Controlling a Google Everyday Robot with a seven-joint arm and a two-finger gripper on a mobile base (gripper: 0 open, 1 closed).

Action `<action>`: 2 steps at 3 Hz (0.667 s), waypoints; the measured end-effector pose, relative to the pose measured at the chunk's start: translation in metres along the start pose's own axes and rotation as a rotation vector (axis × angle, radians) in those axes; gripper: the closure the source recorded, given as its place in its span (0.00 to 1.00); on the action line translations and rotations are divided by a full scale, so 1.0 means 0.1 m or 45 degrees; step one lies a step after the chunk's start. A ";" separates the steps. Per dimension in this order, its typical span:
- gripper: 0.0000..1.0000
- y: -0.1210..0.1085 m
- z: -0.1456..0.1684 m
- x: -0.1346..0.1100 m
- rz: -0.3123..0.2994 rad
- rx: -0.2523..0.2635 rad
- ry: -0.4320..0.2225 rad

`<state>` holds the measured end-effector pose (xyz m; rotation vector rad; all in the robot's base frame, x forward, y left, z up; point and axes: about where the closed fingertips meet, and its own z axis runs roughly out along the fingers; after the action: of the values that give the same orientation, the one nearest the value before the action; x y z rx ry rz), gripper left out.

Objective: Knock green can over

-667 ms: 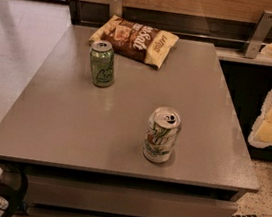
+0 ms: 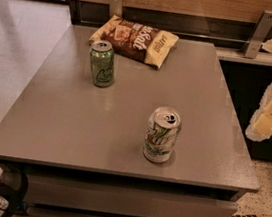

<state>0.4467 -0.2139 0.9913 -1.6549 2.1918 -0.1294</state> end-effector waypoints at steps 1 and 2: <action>0.00 -0.14 0.09 -0.09 0.109 0.083 -0.167; 0.00 -0.20 0.21 -0.21 0.191 0.152 -0.365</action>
Offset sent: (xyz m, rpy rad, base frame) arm 0.0830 0.0224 0.0177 0.5150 -0.4567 -0.1434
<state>0.4769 -0.1972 0.9836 -1.3476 2.0379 0.0174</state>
